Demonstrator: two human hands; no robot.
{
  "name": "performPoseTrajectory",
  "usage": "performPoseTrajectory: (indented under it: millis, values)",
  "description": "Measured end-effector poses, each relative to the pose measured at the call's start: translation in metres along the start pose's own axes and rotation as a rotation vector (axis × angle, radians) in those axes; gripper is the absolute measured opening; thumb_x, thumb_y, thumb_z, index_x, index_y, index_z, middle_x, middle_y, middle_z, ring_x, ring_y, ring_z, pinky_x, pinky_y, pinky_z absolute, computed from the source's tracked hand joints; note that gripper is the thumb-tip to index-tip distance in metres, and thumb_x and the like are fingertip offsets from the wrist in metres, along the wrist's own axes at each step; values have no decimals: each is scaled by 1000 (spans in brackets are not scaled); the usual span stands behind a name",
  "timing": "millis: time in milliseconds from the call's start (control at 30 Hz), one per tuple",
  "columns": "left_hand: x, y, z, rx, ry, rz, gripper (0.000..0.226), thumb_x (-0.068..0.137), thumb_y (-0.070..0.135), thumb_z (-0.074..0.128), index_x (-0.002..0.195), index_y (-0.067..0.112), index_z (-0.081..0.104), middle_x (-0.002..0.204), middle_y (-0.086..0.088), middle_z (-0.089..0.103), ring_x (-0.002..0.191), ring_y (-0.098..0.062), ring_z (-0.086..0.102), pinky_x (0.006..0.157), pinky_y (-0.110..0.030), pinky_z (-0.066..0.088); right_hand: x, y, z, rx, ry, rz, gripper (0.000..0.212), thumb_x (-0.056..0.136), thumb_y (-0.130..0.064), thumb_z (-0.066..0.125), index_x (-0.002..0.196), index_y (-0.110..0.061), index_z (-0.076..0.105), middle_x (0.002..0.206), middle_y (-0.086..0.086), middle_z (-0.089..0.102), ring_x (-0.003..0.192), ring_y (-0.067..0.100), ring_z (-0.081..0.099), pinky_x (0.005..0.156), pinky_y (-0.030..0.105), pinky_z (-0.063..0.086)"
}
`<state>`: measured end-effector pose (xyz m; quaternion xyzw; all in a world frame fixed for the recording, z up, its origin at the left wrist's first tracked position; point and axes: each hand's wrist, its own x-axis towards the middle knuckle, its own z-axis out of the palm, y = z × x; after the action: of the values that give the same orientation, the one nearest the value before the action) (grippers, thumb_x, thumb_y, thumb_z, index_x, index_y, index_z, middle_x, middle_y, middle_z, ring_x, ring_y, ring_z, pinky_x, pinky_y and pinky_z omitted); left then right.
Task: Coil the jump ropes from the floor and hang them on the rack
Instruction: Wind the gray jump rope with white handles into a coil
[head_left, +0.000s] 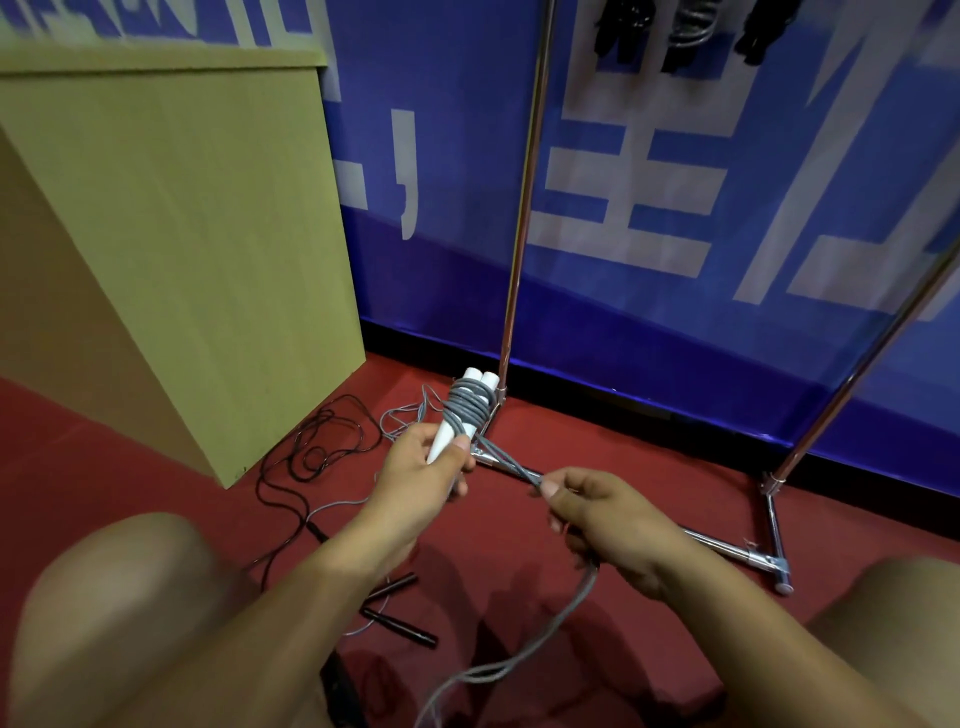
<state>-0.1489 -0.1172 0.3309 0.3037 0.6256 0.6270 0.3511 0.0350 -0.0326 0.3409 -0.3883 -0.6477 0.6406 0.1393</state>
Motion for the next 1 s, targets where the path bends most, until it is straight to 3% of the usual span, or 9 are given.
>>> performPoseTrajectory:
  millis: [233,400,467,567,733,867,1000]
  values:
    - [3,2,2,-9,53,-37,8,100,11,57,106,10,52,79,-8,63,52,-17,57,51,-30,52,-2,-11,0,-83,-7,33,30,103,-25,44,93,-13,69,57,-3,48,43,11,29,44,20,22]
    - [17,0,-5,34,139,-41,11,98,10,59,107,10,54,80,-10,62,43,-11,44,41,-25,46,-8,-19,0,-221,-29,31,32,100,-23,45,84,-15,71,53,-2,51,42,12,32,45,24,25]
    - [22,-4,-8,143,158,-19,13,96,12,62,108,12,57,81,-10,66,47,-13,46,43,-26,43,-12,-23,0,-322,2,-26,31,98,-28,48,81,-17,72,54,-2,53,44,10,39,48,26,30]
    - [24,-9,-12,481,155,42,8,91,21,67,99,21,63,82,-2,69,62,-16,56,55,-27,42,-15,-20,-4,-672,145,-235,27,95,-38,55,83,-19,69,64,2,60,58,12,52,60,32,41]
    - [17,-14,-11,779,-43,42,7,88,30,70,90,24,68,72,6,63,60,-12,52,53,-25,36,-10,-6,-17,-937,404,-571,20,93,-43,52,95,-26,63,84,-8,65,81,19,62,68,37,50]
    - [6,-9,-4,943,-229,78,9,89,32,68,91,23,65,69,8,57,58,-6,49,49,-20,32,-7,-3,-21,-986,492,-732,27,93,-47,45,97,-29,65,82,-7,56,72,23,63,55,37,50]
    - [-9,-10,3,993,-451,147,14,88,34,68,94,23,62,74,6,60,68,-15,55,59,-28,39,-1,1,-20,-1049,525,-791,30,93,-47,46,99,-27,68,80,-3,56,67,28,64,48,38,50]
